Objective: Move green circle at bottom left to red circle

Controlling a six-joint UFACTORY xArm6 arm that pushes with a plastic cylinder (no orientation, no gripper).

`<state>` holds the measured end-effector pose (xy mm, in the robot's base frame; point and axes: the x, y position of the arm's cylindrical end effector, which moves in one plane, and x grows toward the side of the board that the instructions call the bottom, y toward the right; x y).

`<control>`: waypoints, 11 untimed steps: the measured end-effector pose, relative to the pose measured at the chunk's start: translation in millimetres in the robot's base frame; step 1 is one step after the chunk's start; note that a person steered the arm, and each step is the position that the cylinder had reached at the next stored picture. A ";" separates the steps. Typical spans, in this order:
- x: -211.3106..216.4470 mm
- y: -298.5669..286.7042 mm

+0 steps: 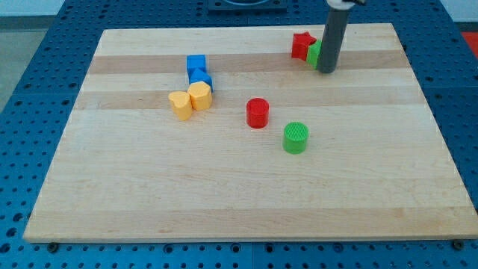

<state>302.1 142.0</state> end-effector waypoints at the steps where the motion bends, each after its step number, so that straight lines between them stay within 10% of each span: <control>1: 2.5 4.6; 4: 17.3 -20.3; 6: 100.9 30.7; 8: 188.4 -57.6; 11: 188.4 -228.2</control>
